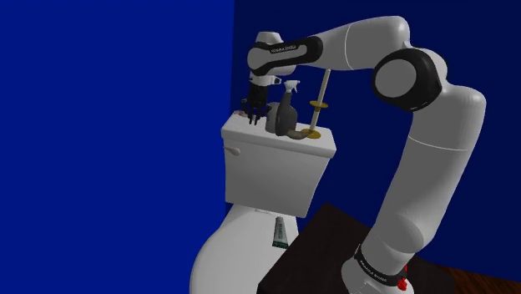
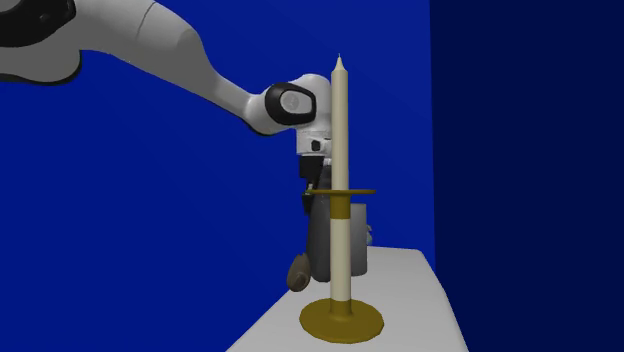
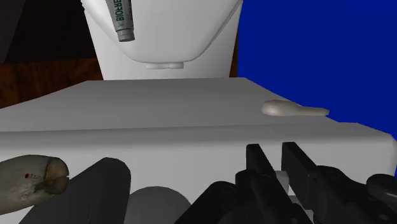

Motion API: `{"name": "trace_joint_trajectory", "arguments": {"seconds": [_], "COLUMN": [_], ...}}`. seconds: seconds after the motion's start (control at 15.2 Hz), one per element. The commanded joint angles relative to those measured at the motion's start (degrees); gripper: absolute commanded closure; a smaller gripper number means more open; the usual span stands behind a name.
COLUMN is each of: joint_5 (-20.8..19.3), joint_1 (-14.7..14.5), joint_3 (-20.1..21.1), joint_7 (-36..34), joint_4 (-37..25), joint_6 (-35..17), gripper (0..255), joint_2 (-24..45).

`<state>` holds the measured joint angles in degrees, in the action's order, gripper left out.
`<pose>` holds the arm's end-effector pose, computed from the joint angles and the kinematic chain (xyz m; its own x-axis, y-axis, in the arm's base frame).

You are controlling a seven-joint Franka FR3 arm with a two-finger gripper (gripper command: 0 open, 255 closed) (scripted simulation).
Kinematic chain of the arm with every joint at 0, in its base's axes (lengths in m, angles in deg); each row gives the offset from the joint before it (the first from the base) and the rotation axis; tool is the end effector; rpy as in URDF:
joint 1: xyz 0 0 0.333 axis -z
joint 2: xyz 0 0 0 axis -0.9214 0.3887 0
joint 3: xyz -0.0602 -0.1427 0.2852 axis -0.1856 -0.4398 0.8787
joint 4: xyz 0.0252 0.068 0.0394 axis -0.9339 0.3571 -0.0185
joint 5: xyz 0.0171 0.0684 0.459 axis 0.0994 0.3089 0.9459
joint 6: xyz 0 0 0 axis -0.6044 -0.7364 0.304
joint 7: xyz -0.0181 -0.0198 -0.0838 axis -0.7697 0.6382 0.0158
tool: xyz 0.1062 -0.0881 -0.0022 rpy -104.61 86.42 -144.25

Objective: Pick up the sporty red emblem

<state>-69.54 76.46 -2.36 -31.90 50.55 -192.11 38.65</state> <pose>0.6824 -0.1081 0.4395 0.5498 -0.8351 -0.0170 -0.8343 -0.5481 -0.0595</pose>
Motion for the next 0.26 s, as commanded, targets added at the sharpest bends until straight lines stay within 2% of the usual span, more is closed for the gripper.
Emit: {"name": "trace_joint_trajectory", "arguments": {"seconds": [0.0,0.2], "joint_5": [0.0,0.0], "joint_1": [0.0,0.0], "joint_3": [0.0,0.0], "joint_7": [-0.1,-0.2], "joint_4": [-1.1,-1.9], "joint_6": [1.6,2.4], "gripper": [255,255], "joint_2": [-0.4,-0.5]}}
